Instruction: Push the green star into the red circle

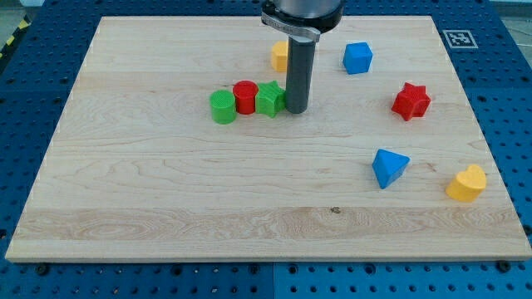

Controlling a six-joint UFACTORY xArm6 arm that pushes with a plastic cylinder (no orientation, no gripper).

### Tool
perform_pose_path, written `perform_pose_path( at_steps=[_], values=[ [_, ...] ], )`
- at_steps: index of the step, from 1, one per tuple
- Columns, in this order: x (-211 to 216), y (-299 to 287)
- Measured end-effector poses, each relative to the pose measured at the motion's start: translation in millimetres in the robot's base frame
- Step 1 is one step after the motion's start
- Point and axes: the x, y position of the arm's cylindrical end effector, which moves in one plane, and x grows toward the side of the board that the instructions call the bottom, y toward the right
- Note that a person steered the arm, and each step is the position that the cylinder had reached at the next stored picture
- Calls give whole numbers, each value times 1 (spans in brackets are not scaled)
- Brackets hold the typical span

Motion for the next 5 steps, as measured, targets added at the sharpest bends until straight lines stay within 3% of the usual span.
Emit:
perform_pose_path(
  at_steps=[2, 4, 5],
  values=[
    [-1, -18],
    [-2, 20],
    [-22, -2]
  ],
)
